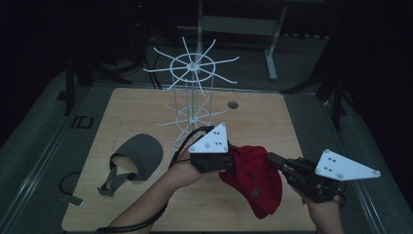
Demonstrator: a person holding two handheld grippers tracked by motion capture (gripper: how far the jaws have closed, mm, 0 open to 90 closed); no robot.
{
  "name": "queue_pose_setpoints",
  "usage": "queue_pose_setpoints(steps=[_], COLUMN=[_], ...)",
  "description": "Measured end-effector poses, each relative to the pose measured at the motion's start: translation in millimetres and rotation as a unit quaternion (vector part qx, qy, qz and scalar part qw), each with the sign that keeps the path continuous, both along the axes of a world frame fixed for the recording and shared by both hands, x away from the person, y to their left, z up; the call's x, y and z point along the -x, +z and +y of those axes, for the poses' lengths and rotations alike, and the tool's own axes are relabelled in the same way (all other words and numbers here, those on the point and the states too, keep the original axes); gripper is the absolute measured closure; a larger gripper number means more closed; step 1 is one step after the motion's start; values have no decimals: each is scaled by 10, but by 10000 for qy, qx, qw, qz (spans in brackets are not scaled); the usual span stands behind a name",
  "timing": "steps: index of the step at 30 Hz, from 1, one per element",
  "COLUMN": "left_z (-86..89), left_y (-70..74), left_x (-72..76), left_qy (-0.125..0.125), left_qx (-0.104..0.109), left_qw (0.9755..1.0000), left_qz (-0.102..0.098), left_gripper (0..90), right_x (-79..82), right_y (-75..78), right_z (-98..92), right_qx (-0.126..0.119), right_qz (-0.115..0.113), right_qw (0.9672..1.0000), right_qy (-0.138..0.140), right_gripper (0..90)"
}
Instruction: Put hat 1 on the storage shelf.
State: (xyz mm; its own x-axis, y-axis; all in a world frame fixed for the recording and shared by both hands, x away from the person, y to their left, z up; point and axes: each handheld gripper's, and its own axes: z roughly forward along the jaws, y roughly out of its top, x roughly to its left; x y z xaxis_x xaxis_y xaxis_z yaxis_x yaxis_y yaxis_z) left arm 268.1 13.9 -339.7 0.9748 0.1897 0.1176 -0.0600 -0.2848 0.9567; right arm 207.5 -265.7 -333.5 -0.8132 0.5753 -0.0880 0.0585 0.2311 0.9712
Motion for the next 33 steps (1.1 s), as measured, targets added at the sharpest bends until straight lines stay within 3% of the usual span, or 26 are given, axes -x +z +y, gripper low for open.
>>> queue_pose_setpoints(steps=[3,8,12,14,18,20,21,23,26,31,33], left_z=[15,30,74,91,181,181,277,338,398,458,508], left_y=[-7,-23,-26,-26,-27,-27,-14,-3,7,-21,-50], left_x=[4,-3,-7,13,17,17,13,14,27,72,88], left_qy=[126,236,466,646,928,928,1170,1318,1654,1893,1920], left_qx=[-113,-182,-174,-233,-114,-114,68,241,281,386,460], left_qw=[9999,9996,9988,9976,9956,9956,9931,9910,9858,9810,9803], left_qz=[-17,3,2,-95,-84,-84,-28,11,-95,-149,-117], left_gripper=[803,655,560,508,480,481,484,486,488,487,486], right_x=[10,22,17,14,14,17,28,32,30,2,-9], right_y=[37,87,107,105,103,108,116,127,140,186,215], right_z=[-68,-87,-123,-125,-164,-174,-183,-188,-184,-143,-135], right_qx=[-139,-139,-185,-165,-244,-248,-265,-264,-300,-297,-323], right_qz=[20,-52,-63,-67,-48,-46,-68,-71,-53,-101,-141], right_qw=[9999,9998,9996,9995,9991,9991,9990,9990,9989,9983,9980], right_qy=[-6,-100,-196,-259,-337,-334,-345,-349,-370,-490,-529], right_gripper=[893,894,893,894,894,894,894,893,894,894,894])
